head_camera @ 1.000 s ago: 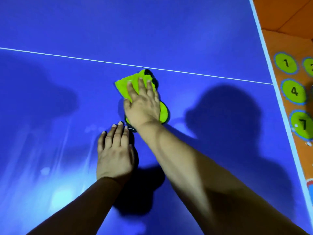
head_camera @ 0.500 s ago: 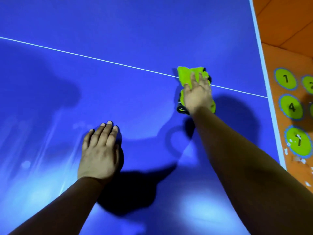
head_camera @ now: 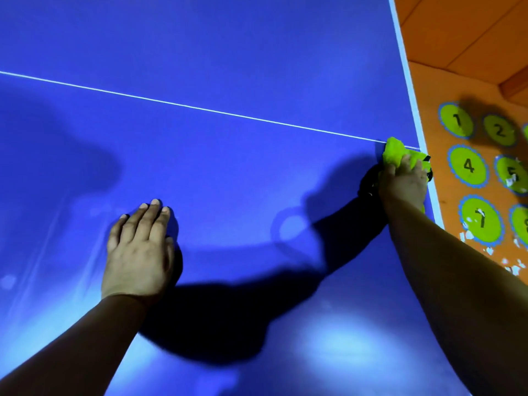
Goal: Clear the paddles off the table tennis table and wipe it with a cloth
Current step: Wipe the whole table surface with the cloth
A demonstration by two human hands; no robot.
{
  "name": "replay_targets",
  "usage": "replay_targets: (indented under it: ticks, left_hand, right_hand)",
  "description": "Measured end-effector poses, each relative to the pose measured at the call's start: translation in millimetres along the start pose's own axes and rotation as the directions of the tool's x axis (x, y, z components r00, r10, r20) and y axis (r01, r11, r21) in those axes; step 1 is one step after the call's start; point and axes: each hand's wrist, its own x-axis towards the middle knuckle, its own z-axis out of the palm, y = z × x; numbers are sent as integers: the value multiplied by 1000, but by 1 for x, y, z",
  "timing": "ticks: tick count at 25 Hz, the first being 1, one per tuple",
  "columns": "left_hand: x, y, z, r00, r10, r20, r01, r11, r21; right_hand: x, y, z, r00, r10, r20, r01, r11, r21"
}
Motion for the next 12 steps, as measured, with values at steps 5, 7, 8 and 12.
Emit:
replay_targets:
  ticks: [5,7,8,12]
  left_hand:
    - [-3,0,2,1000,-12,-1,12,1000,-21]
    - [-4,-1,2,1000,1,5,-1,999,-34]
    - [-4,-2,2,1000,10,10,-9,999,-39]
    - [-6,-7,3,999,46,6,-46,997,-63]
  right_hand:
    - [-42,34,-9,999,34,-26,-34,999,-18]
    - [-67,47,-14,996,66,-59,-66,998,2]
    - [-82,55,-15,993,92,-72,-92,996,5]
    - [-142,69,-17,970,222,-94,-224,975,-4]
